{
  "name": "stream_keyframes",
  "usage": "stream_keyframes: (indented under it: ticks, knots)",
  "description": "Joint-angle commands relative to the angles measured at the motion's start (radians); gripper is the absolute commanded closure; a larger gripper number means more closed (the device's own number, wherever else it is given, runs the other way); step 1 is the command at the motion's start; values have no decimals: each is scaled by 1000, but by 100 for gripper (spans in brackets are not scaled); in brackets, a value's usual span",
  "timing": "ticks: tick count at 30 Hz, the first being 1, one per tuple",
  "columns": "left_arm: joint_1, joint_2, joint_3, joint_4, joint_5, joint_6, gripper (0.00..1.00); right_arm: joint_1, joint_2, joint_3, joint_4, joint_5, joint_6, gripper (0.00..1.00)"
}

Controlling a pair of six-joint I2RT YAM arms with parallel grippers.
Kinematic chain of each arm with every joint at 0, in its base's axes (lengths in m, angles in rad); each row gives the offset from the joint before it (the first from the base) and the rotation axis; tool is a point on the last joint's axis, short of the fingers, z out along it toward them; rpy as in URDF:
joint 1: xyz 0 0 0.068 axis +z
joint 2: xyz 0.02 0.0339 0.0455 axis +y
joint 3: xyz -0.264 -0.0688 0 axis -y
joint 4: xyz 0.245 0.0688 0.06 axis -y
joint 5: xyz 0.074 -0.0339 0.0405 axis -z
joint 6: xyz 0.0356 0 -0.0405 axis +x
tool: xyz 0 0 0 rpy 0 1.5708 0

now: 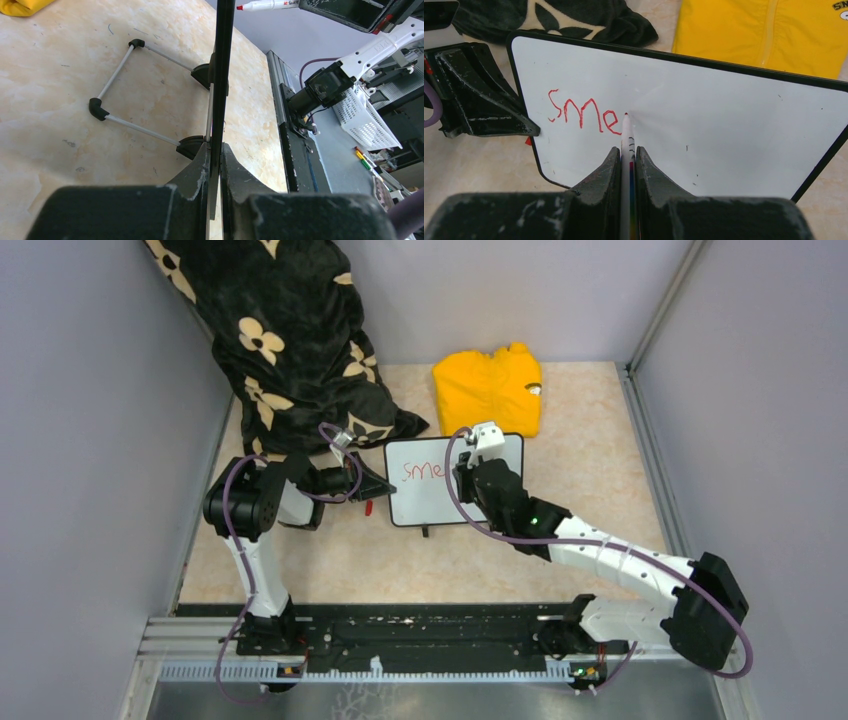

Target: Write a sentence on the whiteboard

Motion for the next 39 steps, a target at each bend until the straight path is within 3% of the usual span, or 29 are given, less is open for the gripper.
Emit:
stream_keyframes:
  ticks: [1, 39]
  knots:
    - [-8, -13, 2, 205, 17, 8, 100, -8, -24, 22, 48, -13, 13, 100]
    - [-9, -12, 4, 200, 16, 8, 100, -9, -39, 5, 48, -29, 13, 100]
